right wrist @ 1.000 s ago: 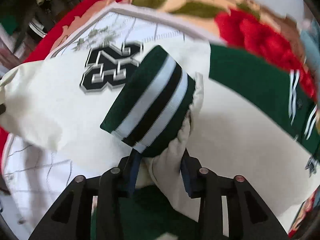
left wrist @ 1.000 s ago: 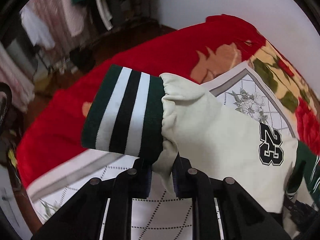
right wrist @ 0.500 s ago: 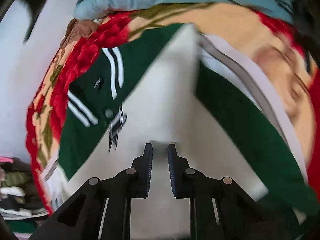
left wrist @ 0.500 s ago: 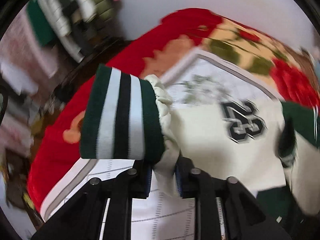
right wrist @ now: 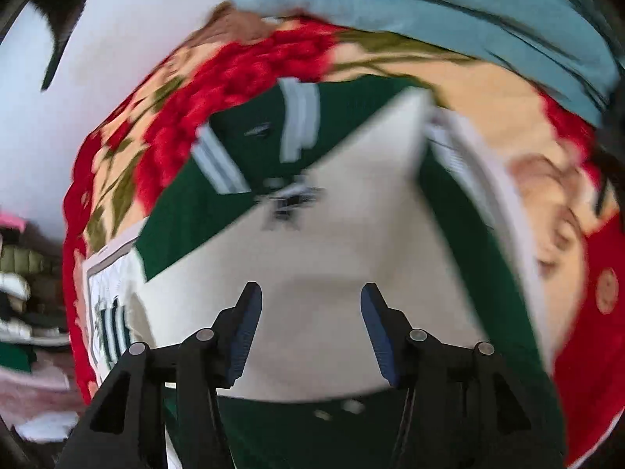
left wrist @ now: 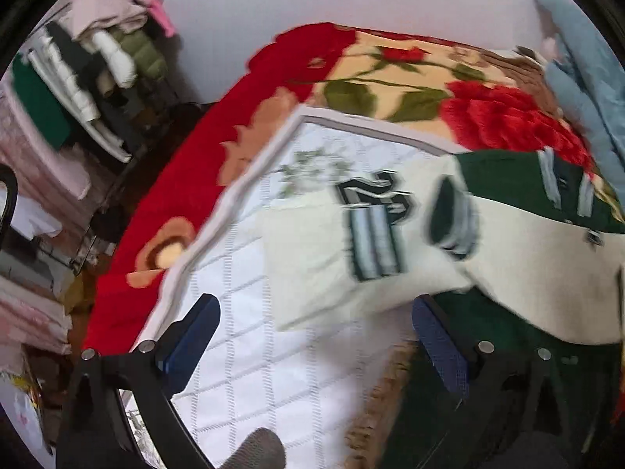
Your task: Fold large clothes
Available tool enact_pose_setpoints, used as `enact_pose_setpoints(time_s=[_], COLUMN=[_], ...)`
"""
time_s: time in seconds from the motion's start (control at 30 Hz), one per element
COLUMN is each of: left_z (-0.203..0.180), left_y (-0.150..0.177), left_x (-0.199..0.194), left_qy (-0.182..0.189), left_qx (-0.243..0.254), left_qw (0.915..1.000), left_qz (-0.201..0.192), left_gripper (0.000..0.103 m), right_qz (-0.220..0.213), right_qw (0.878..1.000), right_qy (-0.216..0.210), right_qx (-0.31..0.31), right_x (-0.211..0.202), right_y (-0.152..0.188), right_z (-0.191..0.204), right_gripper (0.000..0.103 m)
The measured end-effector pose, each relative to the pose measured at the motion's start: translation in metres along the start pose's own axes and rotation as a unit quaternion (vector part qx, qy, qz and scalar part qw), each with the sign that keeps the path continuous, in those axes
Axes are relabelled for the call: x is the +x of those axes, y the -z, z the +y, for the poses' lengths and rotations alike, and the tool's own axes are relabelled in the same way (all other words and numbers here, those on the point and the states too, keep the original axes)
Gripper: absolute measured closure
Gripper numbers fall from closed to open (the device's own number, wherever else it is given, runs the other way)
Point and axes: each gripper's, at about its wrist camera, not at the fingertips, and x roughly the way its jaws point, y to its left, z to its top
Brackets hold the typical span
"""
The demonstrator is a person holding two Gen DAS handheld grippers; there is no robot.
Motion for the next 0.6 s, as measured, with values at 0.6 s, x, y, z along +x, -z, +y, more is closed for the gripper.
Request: enact_pose_setpoints(time_s=[0.6], left_z=[-0.346], left_y=[-0.092], left_x=[0.058], left_qy=[0.171], left_qx=[0.196], left_qw=[0.9654], left_qz=[0.005], left_gripper=[0.003], right_qz=[0.017], right_qw=[0.995], right_qy=[-0.06], right_qx=[0.075], right_x=[0.049], right_y=[-0.075], right_z=[-0.114], right_gripper=[0.047])
